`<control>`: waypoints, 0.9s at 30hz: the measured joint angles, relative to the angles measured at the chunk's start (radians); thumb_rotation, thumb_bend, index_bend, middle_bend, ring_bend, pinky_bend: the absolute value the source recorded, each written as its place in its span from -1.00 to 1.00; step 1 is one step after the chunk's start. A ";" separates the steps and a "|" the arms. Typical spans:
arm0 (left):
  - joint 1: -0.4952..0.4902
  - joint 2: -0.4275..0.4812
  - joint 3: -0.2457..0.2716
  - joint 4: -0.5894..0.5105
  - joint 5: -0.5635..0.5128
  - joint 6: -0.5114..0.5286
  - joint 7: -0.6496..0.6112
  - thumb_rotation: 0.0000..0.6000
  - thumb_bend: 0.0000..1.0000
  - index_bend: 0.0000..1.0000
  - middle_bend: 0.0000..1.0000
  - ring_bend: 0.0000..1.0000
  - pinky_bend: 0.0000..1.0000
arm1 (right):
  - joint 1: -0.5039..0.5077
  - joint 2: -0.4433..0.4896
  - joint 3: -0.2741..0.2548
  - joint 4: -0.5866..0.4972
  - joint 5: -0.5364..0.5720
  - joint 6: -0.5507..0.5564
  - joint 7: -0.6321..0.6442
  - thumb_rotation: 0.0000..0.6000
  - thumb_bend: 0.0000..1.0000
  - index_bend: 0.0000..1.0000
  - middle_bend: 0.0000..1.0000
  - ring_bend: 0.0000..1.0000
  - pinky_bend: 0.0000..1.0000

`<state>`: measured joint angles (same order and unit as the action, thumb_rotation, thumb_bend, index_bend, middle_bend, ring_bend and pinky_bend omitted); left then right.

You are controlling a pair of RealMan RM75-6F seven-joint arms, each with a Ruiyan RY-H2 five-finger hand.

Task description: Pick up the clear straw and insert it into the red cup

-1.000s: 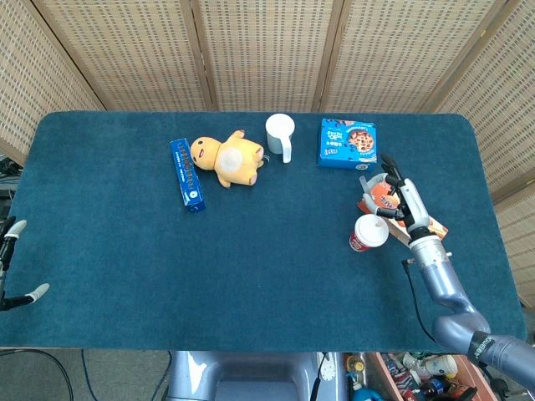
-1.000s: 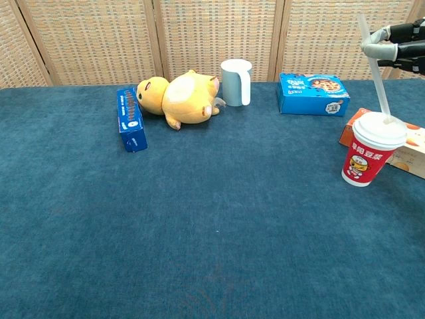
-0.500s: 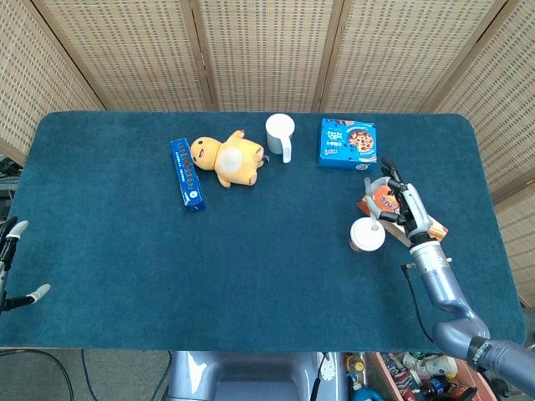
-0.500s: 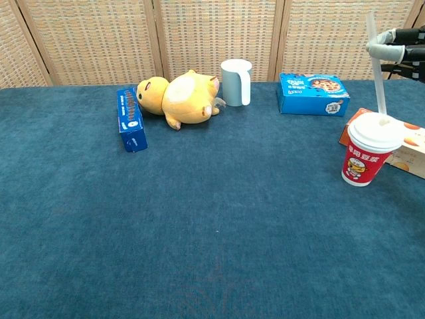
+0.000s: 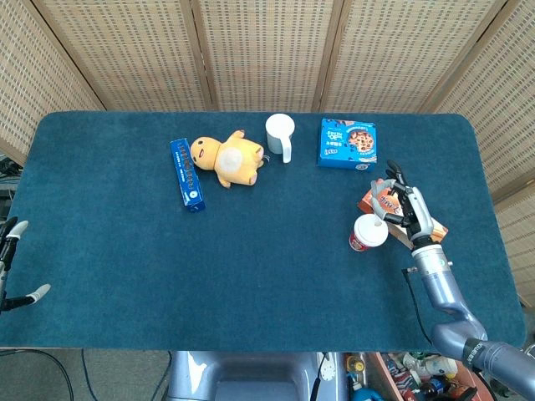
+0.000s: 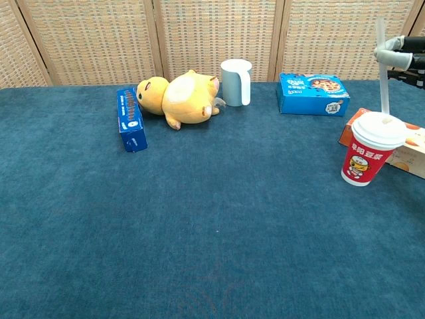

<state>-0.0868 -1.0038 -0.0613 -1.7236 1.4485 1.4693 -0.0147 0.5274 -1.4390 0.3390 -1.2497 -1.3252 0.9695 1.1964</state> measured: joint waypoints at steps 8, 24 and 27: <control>-0.001 -0.001 0.002 -0.002 0.002 -0.002 0.004 1.00 -0.71 -1.00 -1.00 -1.00 -1.00 | -0.013 -0.018 -0.031 0.036 -0.042 0.034 0.045 1.00 0.11 0.41 -0.99 -1.00 -1.00; -0.001 -0.003 0.003 0.001 0.002 -0.002 0.005 1.00 -0.71 -1.00 -1.00 -1.00 -1.00 | -0.001 -0.054 -0.077 0.131 -0.052 0.015 0.051 1.00 0.11 0.41 -0.99 -1.00 -1.00; -0.001 -0.003 0.003 0.000 0.002 -0.003 0.007 1.00 -0.71 -1.00 -1.00 -1.00 -1.00 | 0.001 -0.057 -0.084 0.140 -0.054 0.010 0.053 1.00 0.11 0.41 -0.99 -1.00 -1.00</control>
<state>-0.0880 -1.0068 -0.0584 -1.7235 1.4505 1.4666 -0.0081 0.5285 -1.4960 0.2555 -1.1099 -1.3788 0.9794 1.2492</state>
